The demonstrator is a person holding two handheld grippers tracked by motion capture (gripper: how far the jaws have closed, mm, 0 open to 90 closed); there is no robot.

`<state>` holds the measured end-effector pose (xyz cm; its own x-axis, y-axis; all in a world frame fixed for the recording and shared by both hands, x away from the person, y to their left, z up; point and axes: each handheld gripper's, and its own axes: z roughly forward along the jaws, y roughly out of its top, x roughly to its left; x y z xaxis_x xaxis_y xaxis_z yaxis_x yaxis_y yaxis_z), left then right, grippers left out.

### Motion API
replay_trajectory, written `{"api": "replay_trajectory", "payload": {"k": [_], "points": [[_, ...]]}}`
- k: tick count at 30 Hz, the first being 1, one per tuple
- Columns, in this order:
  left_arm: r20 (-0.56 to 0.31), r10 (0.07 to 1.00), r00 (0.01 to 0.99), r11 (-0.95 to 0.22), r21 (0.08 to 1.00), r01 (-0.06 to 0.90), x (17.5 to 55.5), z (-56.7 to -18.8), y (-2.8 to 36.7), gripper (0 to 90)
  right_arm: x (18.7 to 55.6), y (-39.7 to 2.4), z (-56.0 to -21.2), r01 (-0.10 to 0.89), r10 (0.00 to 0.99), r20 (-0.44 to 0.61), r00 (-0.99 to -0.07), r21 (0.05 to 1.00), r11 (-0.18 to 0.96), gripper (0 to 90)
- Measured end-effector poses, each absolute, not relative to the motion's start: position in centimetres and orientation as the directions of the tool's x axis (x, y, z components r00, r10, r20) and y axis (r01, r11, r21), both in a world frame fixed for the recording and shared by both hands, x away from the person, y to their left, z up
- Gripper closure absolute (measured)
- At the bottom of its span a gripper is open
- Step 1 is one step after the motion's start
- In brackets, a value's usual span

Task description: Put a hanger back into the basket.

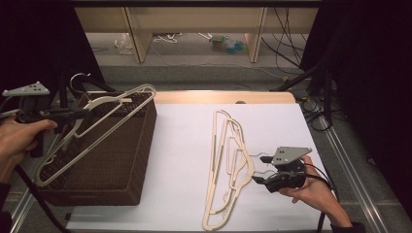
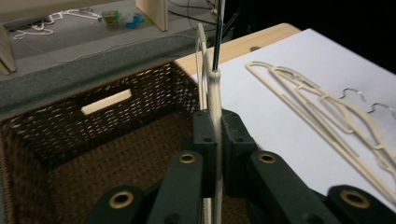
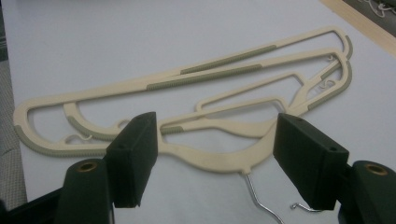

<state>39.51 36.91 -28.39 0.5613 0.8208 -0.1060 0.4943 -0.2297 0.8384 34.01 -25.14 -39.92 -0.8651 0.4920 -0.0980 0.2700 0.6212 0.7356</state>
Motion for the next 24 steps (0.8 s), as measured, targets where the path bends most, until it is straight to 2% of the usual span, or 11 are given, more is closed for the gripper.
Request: {"api": "replay_trajectory", "payload": {"k": [11, 24], "points": [[-0.125, 0.845, 0.521, -0.189, 0.840, 0.509, 40.1, -29.3, 38.8, 86.0, 34.0, -25.2, -40.2, 0.280, 0.487, -0.087, -0.869, 0.726, 0.628, 32.1], [-0.177, 0.844, 0.507, -0.189, 0.786, 0.589, 42.0, -33.5, 38.3, 85.9, 34.1, -25.0, -40.4, 0.281, 0.481, -0.085, -0.873, 0.719, 0.636, 32.3]]}}
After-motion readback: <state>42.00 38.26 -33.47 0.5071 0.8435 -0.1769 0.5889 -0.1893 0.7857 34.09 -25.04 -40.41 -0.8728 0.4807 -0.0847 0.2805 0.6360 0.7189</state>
